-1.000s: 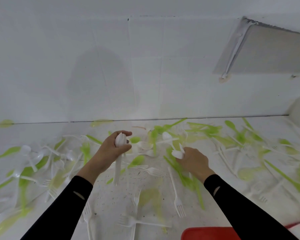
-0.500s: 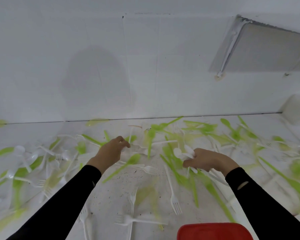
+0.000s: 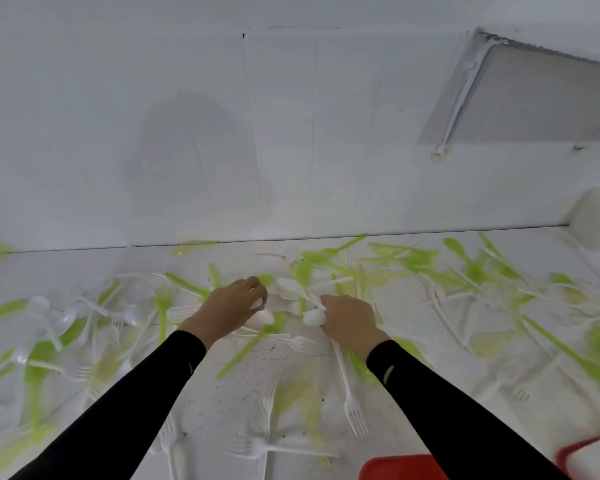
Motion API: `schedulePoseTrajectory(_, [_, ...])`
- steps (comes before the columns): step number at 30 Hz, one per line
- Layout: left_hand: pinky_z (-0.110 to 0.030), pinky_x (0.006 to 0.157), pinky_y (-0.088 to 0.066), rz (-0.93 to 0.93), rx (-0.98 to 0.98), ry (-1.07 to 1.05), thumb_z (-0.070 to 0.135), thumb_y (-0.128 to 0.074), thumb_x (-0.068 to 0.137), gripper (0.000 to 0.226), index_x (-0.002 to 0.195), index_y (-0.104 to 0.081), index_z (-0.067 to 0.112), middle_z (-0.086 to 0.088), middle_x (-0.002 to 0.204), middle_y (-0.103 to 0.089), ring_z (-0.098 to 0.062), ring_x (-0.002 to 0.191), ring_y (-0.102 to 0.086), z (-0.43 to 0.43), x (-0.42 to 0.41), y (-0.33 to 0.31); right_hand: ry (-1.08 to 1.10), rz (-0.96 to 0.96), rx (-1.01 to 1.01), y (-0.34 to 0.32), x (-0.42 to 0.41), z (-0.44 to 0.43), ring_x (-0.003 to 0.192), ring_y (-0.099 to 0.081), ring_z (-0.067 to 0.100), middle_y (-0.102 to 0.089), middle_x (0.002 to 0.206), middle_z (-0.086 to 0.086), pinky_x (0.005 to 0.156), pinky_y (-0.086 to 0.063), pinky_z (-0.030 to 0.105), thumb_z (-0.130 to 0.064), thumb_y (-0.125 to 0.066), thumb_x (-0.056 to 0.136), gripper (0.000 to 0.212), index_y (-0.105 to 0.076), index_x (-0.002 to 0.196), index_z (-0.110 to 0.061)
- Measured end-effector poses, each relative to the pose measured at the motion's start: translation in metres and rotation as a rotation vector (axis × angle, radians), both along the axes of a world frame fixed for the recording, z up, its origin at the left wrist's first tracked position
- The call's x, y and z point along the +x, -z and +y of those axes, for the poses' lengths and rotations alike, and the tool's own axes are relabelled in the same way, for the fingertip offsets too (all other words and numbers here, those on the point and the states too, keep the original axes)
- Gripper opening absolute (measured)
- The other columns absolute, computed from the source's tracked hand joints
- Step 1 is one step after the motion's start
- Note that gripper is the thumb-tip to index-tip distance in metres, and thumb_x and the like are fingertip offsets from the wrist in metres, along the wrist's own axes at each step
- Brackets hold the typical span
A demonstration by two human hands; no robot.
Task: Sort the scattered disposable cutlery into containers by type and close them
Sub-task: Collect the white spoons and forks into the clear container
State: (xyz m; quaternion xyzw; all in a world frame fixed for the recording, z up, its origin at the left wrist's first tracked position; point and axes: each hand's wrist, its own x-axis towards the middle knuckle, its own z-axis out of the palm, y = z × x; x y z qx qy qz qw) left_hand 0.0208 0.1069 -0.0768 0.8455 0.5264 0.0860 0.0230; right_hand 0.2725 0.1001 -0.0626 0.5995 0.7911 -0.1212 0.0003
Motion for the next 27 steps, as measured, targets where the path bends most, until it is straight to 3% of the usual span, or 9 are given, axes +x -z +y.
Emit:
schedulePoseTrajectory(3, [-0.033,0.067,-0.046,-0.167,-0.069,-0.153,0.028,-0.058,0.094,0.011,0.099,-0.056,0.018,0.004,0.092,-0.061,-0.02,0.083,-0.059,-0.005,-0.001,-0.022,-0.089,-0.089,0.059,0.01,-0.014,0.006,0.093,-0.065,0.026,-0.065,0.1,0.002,0.066,-0.039,0.03,-0.042,-0.052,0.092,0.031,-0.055,0.113,-0.019])
schedulePoseTrajectory(8, [-0.03,0.061,-0.043,-0.464,-0.013,-0.309,0.036,-0.056,0.086,0.022,0.1,-0.061,0.019,0.003,0.073,-0.065,-0.022,0.066,-0.059,-0.021,-0.027,-0.047,-0.152,-0.141,0.091,0.012,-0.026,0.01,0.088,-0.066,0.025,-0.065,0.095,0.0,0.064,-0.038,0.029,-0.056,-0.053,0.086,0.044,-0.056,0.102,-0.016])
schedulePoseTrajectory(10, [-0.027,0.068,-0.046,-0.557,0.007,-0.373,0.038,-0.06,0.09,0.023,0.103,-0.069,0.021,0.004,0.079,-0.071,-0.015,0.074,-0.064,-0.027,-0.035,-0.054,-0.193,-0.211,0.082,0.004,-0.026,0.009,0.093,-0.065,0.026,-0.064,0.102,0.002,0.067,-0.037,0.029,-0.05,-0.051,0.089,0.04,-0.056,0.108,-0.014])
schedulePoseTrajectory(13, [-0.022,0.077,-0.046,-0.655,0.022,-0.463,0.025,-0.064,0.092,0.023,0.113,-0.071,0.021,0.0,0.09,-0.075,-0.017,0.083,-0.067,-0.036,-0.041,-0.062,-0.186,-0.248,0.018,-0.009,-0.018,0.009,0.103,-0.063,0.026,-0.064,0.11,0.003,0.074,-0.04,0.03,-0.033,-0.053,0.092,0.028,-0.058,0.113,-0.016])
schedulePoseTrajectory(17, [-0.027,0.075,-0.049,-0.73,0.041,-0.489,0.02,-0.058,0.095,0.03,0.124,-0.065,0.022,-0.004,0.089,-0.072,-0.02,0.081,-0.067,-0.045,-0.037,-0.071,-0.077,-0.023,-0.112,-0.041,0.008,0.003,0.102,-0.063,0.024,-0.062,0.105,0.0,0.072,-0.041,0.029,-0.04,-0.06,0.088,0.029,-0.059,0.111,-0.022])
schedulePoseTrajectory(19, [-0.036,0.082,-0.057,-0.973,-0.07,-0.407,0.01,-0.052,0.096,0.037,0.13,-0.058,0.025,-0.004,0.109,-0.071,-0.019,0.089,-0.071,-0.048,-0.025,-0.077,0.002,0.157,-0.114,-0.063,0.028,-0.004,0.088,-0.061,0.021,-0.06,0.092,-0.003,0.065,-0.04,0.029,-0.045,-0.063,0.087,0.028,-0.059,0.101,-0.021])
schedulePoseTrajectory(21, [-0.039,0.074,-0.06,-1.164,-0.161,-0.326,-0.002,-0.043,0.096,0.047,0.13,-0.054,0.029,-0.003,0.117,-0.065,-0.021,0.086,-0.071,-0.051,-0.006,-0.083,0.064,0.35,-0.077,-0.079,0.045,-0.011,0.08,-0.061,0.02,-0.062,0.084,-0.003,0.064,-0.042,0.032,-0.045,-0.068,0.084,0.03,-0.062,0.092,-0.016])
schedulePoseTrajectory(24, [-0.033,0.06,-0.057,-1.189,-0.155,-0.272,-0.004,-0.043,0.095,0.049,0.122,-0.061,0.033,-0.005,0.11,-0.064,-0.016,0.074,-0.066,-0.055,0.034,-0.094,0.095,0.55,-0.049,-0.098,0.074,-0.026,0.084,-0.066,0.022,-0.07,0.088,0.003,0.073,-0.051,0.039,-0.041,-0.073,0.082,0.026,-0.069,0.09,-0.016])
schedulePoseTrajectory(27, [-0.029,0.059,-0.055,-1.116,-0.175,-0.199,0.009,-0.048,0.1,0.033,0.115,-0.066,0.031,-0.002,0.105,-0.064,-0.009,0.072,-0.061,-0.057,0.073,-0.099,0.118,0.705,-0.065,-0.11,0.096,-0.042,0.082,-0.065,0.025,-0.07,0.088,0.009,0.07,-0.047,0.034,-0.041,-0.074,0.083,0.026,-0.072,0.09,-0.016])
